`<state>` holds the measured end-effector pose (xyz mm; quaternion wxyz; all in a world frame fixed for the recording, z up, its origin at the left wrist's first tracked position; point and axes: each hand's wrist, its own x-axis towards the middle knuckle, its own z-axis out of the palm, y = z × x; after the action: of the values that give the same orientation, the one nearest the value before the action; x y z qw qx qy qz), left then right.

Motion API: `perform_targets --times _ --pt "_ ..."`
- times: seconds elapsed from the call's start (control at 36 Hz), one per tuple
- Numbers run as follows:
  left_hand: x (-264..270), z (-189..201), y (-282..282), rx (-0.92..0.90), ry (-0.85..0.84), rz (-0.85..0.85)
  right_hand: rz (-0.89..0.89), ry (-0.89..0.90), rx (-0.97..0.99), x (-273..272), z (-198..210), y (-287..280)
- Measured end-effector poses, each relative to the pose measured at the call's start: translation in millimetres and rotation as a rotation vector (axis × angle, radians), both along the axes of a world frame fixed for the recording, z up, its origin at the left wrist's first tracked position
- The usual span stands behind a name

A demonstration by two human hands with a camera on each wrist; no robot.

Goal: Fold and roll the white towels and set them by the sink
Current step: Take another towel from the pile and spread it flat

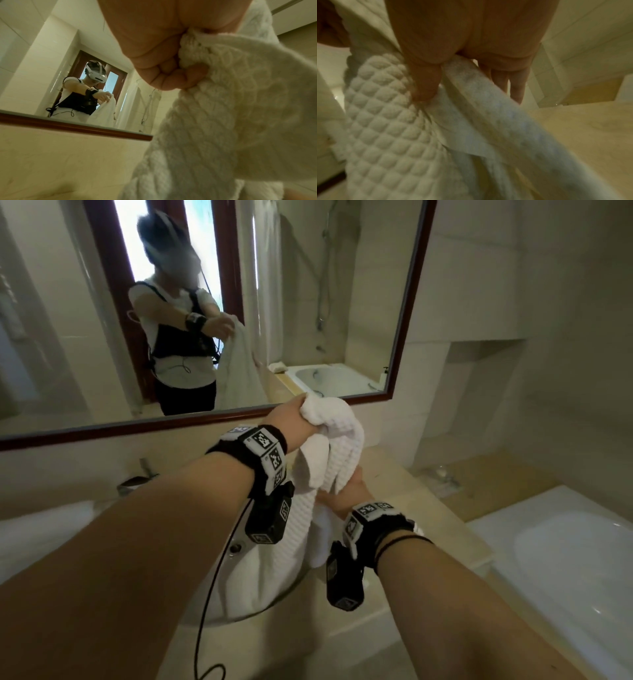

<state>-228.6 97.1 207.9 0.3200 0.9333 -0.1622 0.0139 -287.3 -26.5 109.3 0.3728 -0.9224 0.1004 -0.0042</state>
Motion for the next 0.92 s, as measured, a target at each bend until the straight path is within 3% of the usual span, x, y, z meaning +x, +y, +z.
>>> perform_targets --times 0.08,0.22,0.44,0.64,0.78,0.92 --pt "-8 8 -19 -0.006 -0.040 -0.027 -0.013 -0.031 -0.131 4 12 -19" --pt "-18 24 -53 -0.010 -0.071 -0.002 -0.215 -0.056 -0.043 0 26 -76" --pt "-26 39 -118 0.096 -0.155 0.081 -0.105 -0.131 -0.385 -5 79 -190" --pt "-26 49 -178 -0.030 -0.124 0.118 -0.053 -0.228 -0.463 8 120 -260" --pt "-17 41 -194 -0.096 -0.018 0.203 -0.029 -0.248 -0.528 35 125 -280" --pt "8 -1 -182 -0.019 0.180 0.298 0.124 -0.094 -0.617 74 97 -278"
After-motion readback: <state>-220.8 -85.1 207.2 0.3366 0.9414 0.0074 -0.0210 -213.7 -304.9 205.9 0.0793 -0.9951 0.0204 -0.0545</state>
